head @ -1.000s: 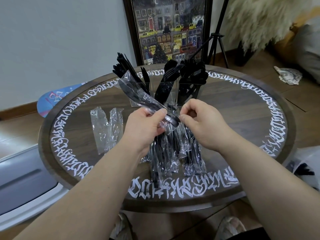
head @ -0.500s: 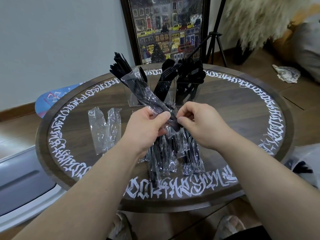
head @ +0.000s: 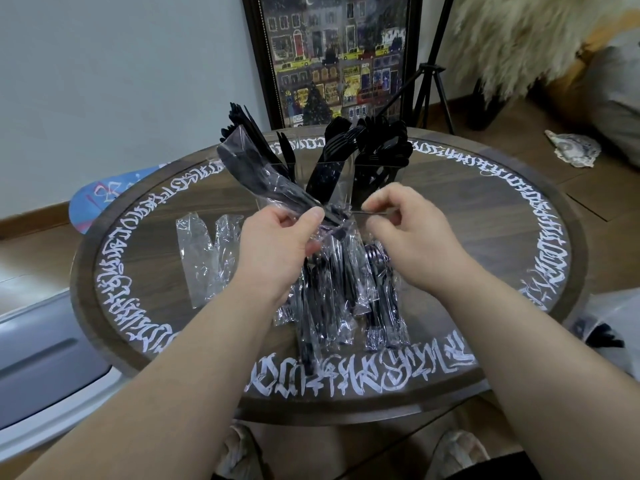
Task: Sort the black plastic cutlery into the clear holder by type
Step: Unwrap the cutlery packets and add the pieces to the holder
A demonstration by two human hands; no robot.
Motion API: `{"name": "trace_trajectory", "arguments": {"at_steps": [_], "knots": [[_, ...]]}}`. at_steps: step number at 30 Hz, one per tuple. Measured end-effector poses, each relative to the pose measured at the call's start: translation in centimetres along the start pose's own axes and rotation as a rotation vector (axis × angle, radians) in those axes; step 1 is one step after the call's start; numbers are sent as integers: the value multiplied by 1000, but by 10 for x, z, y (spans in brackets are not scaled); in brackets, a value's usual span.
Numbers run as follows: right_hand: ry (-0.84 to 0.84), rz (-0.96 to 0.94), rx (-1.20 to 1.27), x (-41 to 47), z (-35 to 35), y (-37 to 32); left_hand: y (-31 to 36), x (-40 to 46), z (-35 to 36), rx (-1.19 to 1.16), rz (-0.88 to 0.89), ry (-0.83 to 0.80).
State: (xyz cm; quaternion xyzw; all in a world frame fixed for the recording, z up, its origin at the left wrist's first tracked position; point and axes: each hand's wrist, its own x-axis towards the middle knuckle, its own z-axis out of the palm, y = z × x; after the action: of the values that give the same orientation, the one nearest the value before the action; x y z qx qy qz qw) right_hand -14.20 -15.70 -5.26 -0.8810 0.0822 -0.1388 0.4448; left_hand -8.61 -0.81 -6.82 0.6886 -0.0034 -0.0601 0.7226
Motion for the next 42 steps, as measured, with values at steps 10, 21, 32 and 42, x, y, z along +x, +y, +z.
{"name": "trace_trajectory", "arguments": {"at_steps": [10,21,32,42], "knots": [[-68,450,437,2,16,-9,2,-6,6,50,63,-43],[-1,426,451,5,10,1,10,1,-2,-199,-102,82],[-128,378,403,-2,19,-11,12,-4,2,-169,-109,102],[-52,527,812,2,16,-11,12,-7,1,-209,-115,-1]]}}
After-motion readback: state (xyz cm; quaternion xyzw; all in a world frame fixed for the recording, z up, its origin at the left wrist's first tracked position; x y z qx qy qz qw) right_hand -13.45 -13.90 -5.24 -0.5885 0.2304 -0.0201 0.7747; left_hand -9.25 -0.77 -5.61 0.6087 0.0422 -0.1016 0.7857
